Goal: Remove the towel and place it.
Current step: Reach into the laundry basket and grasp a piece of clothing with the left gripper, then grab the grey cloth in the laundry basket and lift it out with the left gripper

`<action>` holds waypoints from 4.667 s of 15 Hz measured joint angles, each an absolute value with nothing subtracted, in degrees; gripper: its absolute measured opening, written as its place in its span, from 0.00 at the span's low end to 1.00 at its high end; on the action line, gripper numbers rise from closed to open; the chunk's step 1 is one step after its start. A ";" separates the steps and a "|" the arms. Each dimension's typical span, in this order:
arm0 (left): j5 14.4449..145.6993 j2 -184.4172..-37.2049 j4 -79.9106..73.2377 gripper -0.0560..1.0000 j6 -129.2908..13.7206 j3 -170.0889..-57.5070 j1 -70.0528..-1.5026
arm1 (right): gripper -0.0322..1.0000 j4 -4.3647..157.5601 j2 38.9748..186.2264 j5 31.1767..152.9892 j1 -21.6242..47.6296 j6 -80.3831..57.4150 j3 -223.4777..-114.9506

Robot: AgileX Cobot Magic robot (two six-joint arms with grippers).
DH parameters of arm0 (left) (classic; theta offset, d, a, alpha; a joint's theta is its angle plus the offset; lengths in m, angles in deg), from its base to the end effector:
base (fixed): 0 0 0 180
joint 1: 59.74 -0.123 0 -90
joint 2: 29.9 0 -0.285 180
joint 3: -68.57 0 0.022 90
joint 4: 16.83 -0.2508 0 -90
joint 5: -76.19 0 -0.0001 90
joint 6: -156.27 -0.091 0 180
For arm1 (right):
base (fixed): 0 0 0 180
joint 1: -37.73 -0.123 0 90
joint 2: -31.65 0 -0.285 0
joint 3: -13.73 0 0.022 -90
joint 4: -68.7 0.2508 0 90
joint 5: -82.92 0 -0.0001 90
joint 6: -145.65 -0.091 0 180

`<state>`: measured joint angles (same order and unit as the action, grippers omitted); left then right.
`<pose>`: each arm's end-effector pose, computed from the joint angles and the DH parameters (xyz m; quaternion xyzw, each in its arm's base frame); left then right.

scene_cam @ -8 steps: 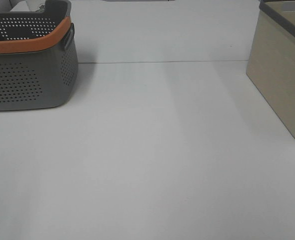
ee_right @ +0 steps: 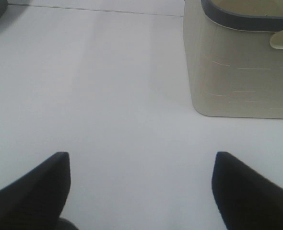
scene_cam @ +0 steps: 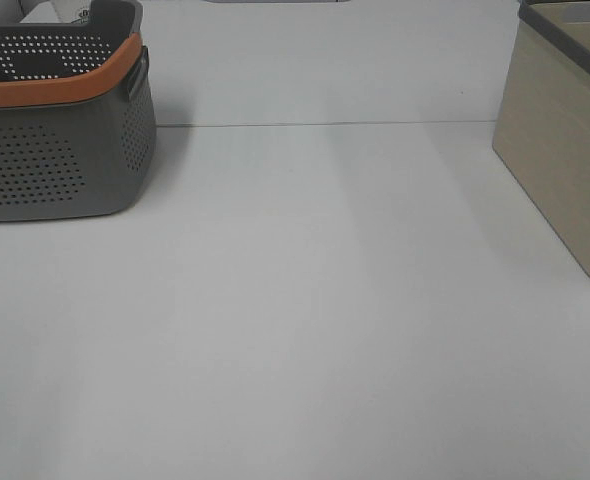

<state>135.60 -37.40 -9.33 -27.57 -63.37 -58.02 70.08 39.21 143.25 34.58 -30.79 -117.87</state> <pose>-0.0064 -0.0100 0.2822 0.0430 0.8403 -0.0554 0.5375 -0.0056 0.0016 0.2787 -0.0502 0.8478 0.0101 0.5278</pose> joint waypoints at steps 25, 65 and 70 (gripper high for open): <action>132.91 -73.55 -19.58 0.79 -20.52 -87.55 -58.02 | 0.80 70.14 39.21 143.25 34.58 -30.79 -117.87; 110.16 -160.98 -37.63 0.78 35.12 -139.18 -58.02 | 0.80 69.91 39.21 143.25 34.58 -32.34 -117.87; 108.85 -164.02 -37.92 0.78 35.46 -139.98 -58.02 | 0.80 69.91 39.21 143.25 34.58 -32.34 -117.87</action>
<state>108.85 -164.02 -37.92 35.46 -139.98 -58.02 69.91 39.21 143.25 34.58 -32.34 -117.87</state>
